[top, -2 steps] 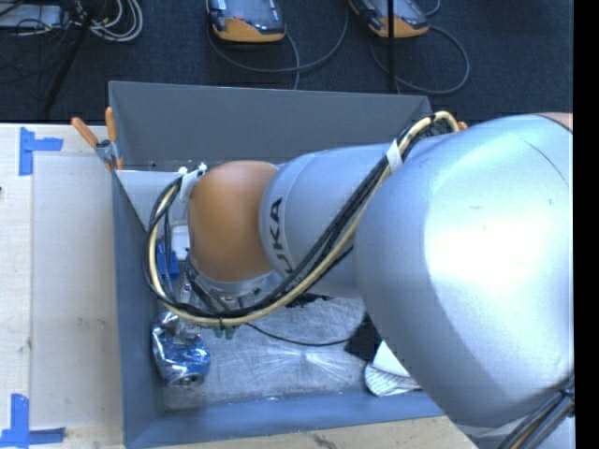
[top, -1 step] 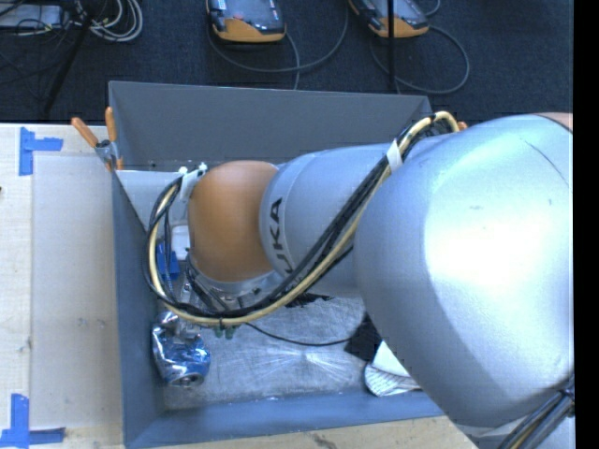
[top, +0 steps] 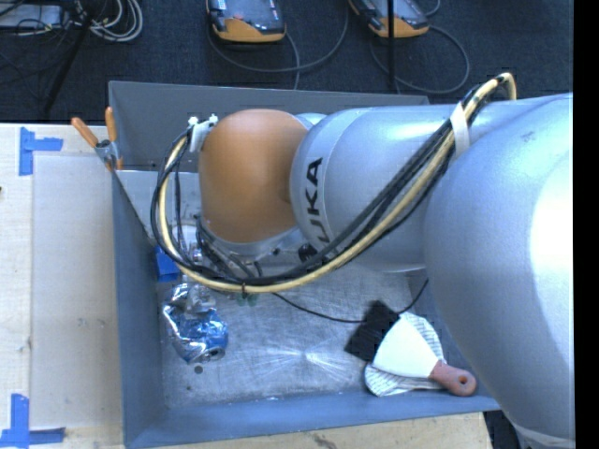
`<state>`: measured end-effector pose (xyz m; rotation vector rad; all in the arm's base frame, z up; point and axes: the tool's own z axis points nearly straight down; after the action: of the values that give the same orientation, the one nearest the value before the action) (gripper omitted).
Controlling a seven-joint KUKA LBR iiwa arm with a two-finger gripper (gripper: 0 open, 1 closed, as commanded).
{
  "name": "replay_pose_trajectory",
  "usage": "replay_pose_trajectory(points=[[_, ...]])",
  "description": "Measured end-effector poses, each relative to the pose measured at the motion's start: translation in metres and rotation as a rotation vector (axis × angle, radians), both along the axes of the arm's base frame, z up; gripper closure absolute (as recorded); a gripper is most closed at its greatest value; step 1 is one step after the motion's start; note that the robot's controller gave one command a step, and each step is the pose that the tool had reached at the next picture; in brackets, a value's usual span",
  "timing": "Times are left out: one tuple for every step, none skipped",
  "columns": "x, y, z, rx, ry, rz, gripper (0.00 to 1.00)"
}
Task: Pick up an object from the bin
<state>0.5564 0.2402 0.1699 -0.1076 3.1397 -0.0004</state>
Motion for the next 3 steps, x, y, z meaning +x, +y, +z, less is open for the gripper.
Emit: replay_pose_trajectory(points=[[0.000, 0.000, 0.000, 0.000, 0.000, 0.000, 1.00], [0.009, -0.006, 0.004, 0.001, 0.000, 0.035, 1.00], [-0.002, 0.000, -0.011, 0.000, -0.001, 0.049, 1.00]])
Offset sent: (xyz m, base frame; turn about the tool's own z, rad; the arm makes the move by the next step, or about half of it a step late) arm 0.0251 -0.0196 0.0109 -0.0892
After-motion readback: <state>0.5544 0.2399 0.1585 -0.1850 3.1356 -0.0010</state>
